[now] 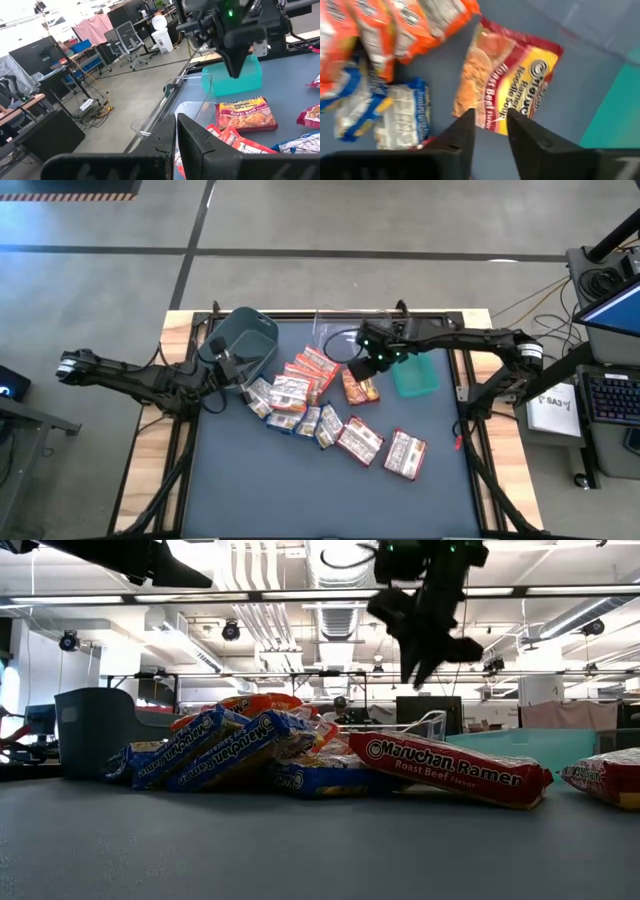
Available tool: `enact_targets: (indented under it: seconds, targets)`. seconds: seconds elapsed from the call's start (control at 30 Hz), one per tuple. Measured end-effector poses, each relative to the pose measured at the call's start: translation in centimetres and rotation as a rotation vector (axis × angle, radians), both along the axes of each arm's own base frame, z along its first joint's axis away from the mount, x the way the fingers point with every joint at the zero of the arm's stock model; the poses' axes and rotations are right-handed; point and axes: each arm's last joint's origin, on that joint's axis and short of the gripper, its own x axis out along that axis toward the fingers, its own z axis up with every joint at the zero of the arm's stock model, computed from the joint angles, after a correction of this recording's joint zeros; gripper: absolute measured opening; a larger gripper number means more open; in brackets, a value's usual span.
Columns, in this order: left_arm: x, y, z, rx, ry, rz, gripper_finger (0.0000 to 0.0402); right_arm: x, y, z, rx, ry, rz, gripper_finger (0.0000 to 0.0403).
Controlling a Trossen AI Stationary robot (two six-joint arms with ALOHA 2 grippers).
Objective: Sort Maruchan noodles
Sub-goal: Put the red noodle pack into the transparent bin
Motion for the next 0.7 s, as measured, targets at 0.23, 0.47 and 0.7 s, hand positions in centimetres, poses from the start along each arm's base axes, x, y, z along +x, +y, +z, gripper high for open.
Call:
enact_targets:
  seconds: [0.23, 0.47, 0.7]
  targets:
    - [0.0, 0.0, 0.0, 0.015, 0.006, -0.002, 0.0, -0.5, 0.7, -3.3, 0.031, 0.063, -0.045, 0.0212]
    - [0.1, 0.0, 0.2, 0.034, -0.001, -0.003, 0.0, 1.3, 1.2, -5.5, 0.003, 0.11, -0.034, 0.0245]
    - [0.1, 0.0, 0.4, 0.046, -0.011, -0.005, 0.0, 3.2, 0.9, -7.6, -0.027, 0.26, 0.016, 0.0235]
